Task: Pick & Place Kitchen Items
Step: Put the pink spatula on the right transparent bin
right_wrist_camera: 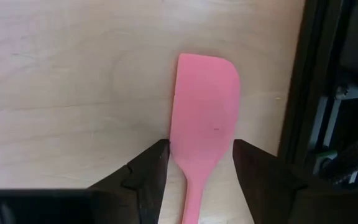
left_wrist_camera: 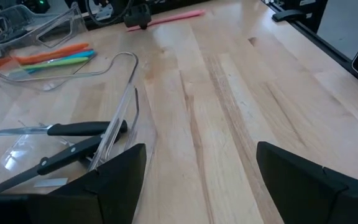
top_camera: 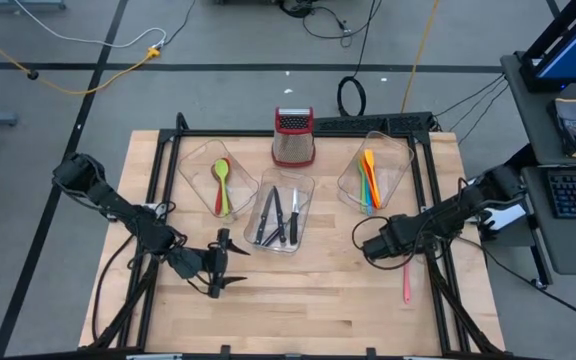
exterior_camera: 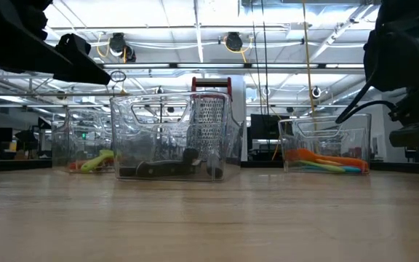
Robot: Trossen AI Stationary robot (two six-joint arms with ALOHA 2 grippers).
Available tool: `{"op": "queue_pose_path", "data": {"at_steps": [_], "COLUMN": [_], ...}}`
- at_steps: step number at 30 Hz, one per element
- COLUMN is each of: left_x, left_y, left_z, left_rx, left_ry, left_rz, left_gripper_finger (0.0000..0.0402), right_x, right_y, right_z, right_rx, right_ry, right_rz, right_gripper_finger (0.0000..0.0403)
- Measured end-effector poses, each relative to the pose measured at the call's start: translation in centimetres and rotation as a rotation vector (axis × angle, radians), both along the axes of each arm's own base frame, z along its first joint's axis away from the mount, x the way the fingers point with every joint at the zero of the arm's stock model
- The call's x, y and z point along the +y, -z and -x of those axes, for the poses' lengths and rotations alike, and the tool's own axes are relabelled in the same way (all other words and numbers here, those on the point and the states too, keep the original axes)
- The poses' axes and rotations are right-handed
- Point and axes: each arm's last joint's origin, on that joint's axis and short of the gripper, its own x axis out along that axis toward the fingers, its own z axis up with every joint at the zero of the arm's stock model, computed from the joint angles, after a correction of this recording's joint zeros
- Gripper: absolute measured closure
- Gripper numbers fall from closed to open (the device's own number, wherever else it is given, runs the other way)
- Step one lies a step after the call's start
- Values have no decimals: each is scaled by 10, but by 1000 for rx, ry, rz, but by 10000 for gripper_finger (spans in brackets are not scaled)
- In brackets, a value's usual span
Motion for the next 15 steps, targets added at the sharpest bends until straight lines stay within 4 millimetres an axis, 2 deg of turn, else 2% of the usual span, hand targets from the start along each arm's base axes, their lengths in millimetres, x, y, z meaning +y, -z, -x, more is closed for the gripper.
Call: {"op": "queue_pose_path", "data": {"at_steps": [5,10,15], "left_x": [-1,-4,-10], "left_y": [1,1,2], "left_z": [1,3,8], "left_rx": [7,8,18], "left_ry": [-3,15,42], "left_rz": [12,11,2], "left_gripper_finger": [94,94,94], "right_x": [-1,-4,-5], "right_y": [5,23,21], "right_z": [2,12,13], "right_rx": [14,16,-10], "right_ry": [4,33,123], "right_rz": [24,-18,9], "right_gripper_finger": [224,218,220]}}
